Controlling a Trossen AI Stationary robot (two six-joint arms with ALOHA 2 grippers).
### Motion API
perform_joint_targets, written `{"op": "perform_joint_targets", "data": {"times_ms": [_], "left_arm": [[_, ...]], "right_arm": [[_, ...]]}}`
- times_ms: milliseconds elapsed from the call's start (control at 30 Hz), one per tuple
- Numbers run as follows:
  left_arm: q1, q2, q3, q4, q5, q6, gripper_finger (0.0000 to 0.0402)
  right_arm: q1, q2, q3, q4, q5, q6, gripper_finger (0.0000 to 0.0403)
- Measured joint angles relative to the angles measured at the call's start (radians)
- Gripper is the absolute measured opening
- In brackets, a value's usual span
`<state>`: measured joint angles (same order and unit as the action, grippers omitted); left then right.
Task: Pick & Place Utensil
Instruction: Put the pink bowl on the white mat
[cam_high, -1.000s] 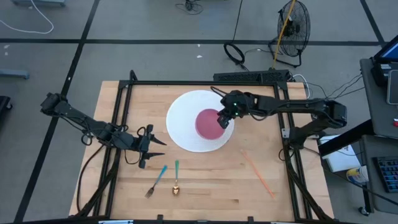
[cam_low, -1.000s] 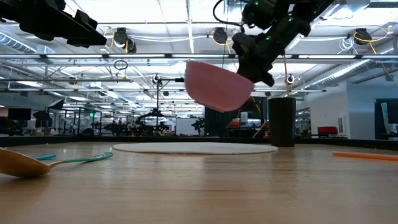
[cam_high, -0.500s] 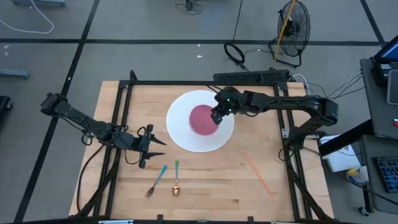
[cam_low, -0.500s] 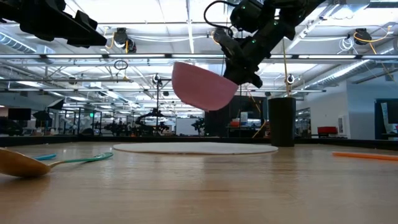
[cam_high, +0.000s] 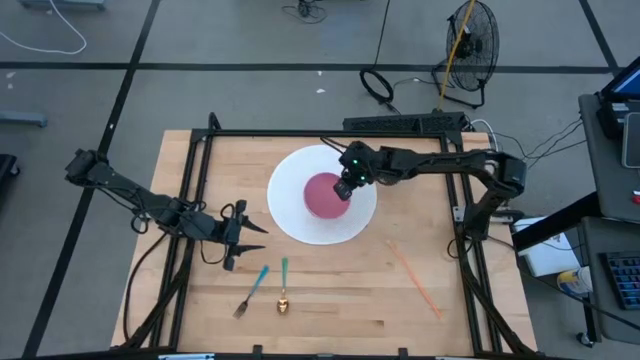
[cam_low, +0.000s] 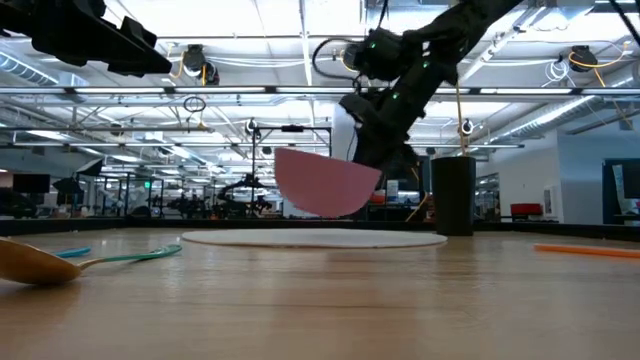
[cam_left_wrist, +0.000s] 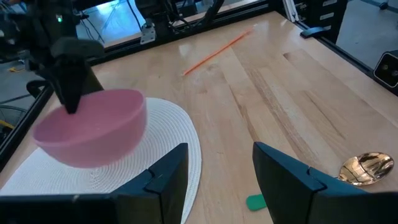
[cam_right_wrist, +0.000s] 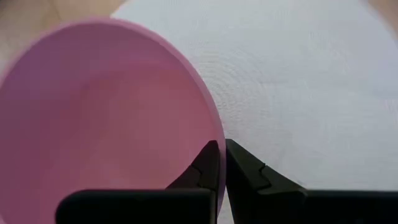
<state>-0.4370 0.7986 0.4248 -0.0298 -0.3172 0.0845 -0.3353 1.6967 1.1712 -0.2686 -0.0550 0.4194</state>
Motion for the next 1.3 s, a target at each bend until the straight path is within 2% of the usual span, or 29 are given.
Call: {"op": "perform_joint_targets", "data": {"times_ms": [633,933,1300], "left_arm": [[0.001,0.0,0.0,-0.005,0.0,-0.002,0.0186],[0.001,0.0,0.0,-0.005,0.0,0.0,0.0186],[0.001,0.0,0.0,-0.005,0.0,-0.001,0.0186]], "right_arm": [[-0.013,0.032,0.016,-0.015,-0.024,0.005,0.0004],[-0.013,0.054,0.016,0.014,0.05,0.013,0.0004],[-0.026,0.068,0.015,0.018,0.055,0.04,0.0004]]}}
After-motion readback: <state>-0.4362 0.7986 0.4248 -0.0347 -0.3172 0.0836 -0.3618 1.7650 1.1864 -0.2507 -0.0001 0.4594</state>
